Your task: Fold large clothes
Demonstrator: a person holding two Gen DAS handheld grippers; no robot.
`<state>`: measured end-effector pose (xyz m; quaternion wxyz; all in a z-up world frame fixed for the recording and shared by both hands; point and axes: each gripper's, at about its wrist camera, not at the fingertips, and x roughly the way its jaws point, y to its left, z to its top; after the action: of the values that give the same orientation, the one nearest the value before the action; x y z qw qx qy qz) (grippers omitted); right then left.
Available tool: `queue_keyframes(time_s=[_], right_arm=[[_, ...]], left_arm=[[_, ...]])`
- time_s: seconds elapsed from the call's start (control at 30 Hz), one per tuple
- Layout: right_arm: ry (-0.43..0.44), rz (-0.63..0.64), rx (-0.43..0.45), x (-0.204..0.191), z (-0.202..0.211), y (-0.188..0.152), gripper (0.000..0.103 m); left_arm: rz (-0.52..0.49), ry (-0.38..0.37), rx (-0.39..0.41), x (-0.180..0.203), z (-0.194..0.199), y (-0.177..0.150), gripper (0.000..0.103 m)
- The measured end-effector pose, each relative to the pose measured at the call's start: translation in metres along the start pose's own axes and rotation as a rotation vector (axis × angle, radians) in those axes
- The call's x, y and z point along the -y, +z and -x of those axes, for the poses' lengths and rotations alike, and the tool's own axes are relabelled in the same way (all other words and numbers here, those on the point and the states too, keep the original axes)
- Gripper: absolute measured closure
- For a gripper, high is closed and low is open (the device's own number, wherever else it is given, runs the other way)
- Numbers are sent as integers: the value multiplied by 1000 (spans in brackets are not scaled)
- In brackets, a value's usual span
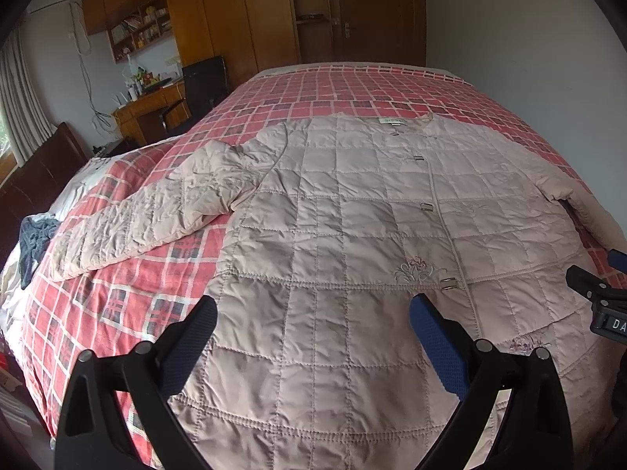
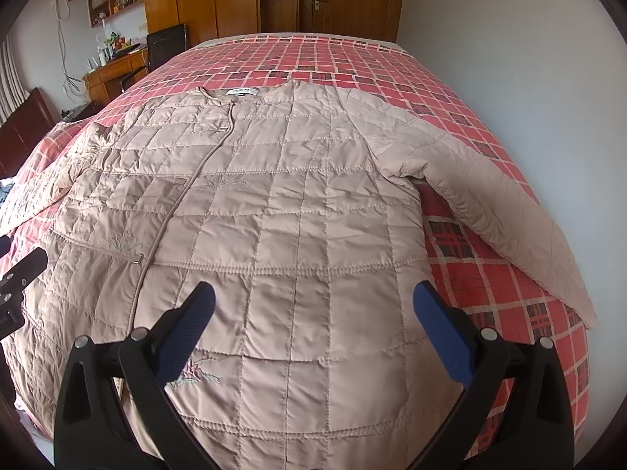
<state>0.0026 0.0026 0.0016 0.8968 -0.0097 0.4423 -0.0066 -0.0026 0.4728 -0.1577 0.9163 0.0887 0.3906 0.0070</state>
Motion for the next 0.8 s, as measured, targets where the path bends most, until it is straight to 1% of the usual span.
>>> queue_keyframes(time_s=[0.8], right_arm=[[-5, 11, 7, -7, 0, 1, 3]], left_arm=[[10, 10, 2, -7, -3, -1, 4]])
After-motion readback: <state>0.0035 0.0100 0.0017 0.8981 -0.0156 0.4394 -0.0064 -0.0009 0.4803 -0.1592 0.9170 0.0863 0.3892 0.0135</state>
